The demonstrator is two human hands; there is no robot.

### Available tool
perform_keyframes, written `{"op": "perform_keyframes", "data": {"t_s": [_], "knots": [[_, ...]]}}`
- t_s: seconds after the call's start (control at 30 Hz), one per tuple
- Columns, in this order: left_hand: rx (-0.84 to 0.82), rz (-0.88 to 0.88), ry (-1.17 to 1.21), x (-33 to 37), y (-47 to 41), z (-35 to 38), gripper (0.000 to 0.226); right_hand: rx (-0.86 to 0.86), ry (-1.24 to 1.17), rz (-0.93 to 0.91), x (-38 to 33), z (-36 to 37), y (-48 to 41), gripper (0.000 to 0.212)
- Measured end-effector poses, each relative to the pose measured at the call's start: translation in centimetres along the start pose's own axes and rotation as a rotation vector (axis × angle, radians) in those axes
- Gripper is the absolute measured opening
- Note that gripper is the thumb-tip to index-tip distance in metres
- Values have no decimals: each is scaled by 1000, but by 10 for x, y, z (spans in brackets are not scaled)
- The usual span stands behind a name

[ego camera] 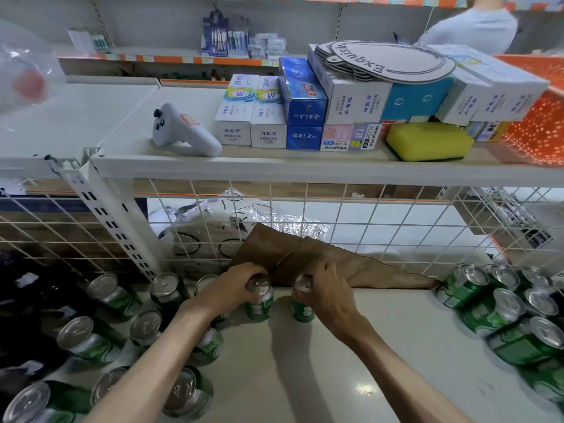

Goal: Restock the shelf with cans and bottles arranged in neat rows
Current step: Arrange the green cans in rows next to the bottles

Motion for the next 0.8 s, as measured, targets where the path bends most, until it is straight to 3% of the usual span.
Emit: {"op": "perform_keyframes", "data": {"t_s": [0.8], "knots": [[-80, -82, -42, -4, -4, 6, 66, 34, -35, -24, -5, 6, 3, 52]]}}
Point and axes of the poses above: each hand's wrist, its own y-axis away from the middle knuckle, its own z-axis out of the palm, x = y × z, the point moved 7 cm from there along -y, towards the middle knuckle, and after that the axes turned 11 degrees about -y, right-handed, at the moved point
